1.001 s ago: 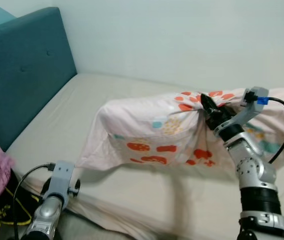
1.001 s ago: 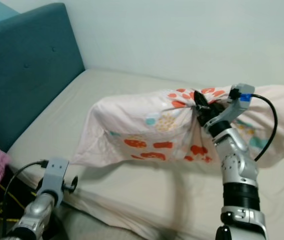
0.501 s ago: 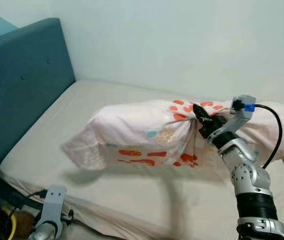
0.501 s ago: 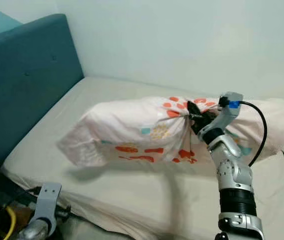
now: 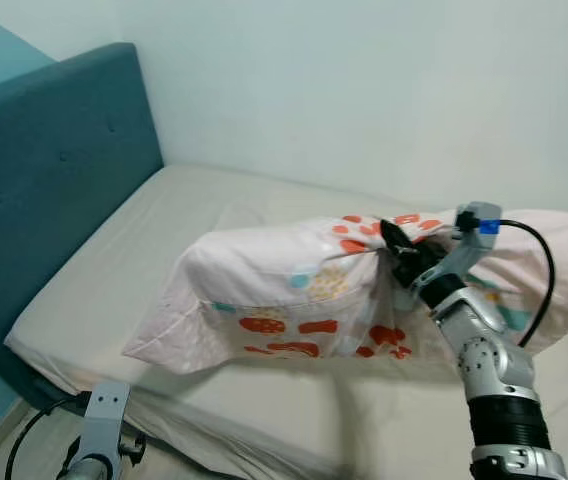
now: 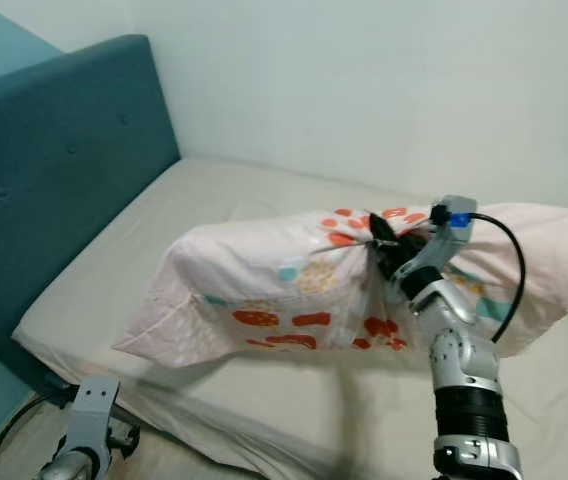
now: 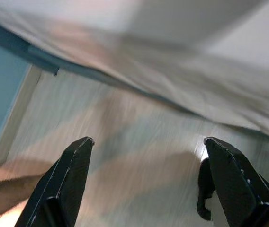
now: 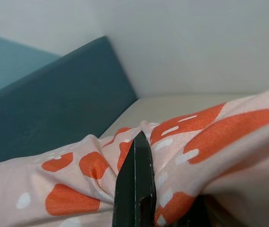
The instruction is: Clean up the room
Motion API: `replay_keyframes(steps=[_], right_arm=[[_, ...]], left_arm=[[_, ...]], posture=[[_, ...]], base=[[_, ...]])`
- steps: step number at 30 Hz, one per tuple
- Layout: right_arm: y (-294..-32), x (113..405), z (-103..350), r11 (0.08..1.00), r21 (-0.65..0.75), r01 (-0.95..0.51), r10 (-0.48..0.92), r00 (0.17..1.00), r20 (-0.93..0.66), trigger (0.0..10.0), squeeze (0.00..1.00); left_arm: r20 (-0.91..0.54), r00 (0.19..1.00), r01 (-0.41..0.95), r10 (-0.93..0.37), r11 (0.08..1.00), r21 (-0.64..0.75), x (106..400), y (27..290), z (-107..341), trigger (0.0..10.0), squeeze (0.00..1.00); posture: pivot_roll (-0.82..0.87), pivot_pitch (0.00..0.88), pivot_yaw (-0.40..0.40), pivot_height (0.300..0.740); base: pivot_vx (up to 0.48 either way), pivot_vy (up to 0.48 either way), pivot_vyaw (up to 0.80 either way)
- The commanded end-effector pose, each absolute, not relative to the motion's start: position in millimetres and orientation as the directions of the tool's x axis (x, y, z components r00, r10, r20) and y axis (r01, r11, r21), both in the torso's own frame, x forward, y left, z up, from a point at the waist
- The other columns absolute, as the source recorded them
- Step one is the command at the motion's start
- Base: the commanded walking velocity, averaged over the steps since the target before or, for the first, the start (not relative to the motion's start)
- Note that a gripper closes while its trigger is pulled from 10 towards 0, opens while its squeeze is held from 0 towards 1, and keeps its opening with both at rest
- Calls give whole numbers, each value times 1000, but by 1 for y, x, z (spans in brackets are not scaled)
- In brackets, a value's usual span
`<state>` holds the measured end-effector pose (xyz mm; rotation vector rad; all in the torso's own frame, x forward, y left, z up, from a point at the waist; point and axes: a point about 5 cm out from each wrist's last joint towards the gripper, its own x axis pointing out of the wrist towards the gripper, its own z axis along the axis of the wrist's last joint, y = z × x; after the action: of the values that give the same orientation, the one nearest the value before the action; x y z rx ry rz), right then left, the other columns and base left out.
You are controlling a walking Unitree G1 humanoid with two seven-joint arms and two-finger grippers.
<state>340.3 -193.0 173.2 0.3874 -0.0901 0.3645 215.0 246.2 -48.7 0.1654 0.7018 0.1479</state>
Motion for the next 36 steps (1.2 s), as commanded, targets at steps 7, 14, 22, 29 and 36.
replay_keyframes(steps=[7,14,22,29,36], right_arm=[[-189,338,193,855,301,-423,352,898,262,10000,0],[-189,339,194,852,300,-428,357,896,265,10000,0],[-184,339,191,846,307,-437,368,893,258,10000,0],[-184,339,190,842,309,-441,372,892,258,10000,0],[-183,339,190,839,313,-445,375,890,260,10000,0]], left_arm=[[-697,688,-82,200,977,199,194,249,-62,10000,0],[-724,658,-96,210,976,196,186,249,-67,10000,0],[-751,626,-78,210,975,207,182,246,-71,10000,0],[-757,624,-48,196,976,213,182,244,-71,10000,0],[-766,617,-22,178,978,209,181,243,-72,10000,0]], posture=[[59,8,-21,740],[62,8,-23,740],[65,8,-27,740],[64,4,-26,740],[66,9,-22,740]], base=[[0,0,794],[0,0,794],[-208,0,794],[0,0,794],[0,0,794]])
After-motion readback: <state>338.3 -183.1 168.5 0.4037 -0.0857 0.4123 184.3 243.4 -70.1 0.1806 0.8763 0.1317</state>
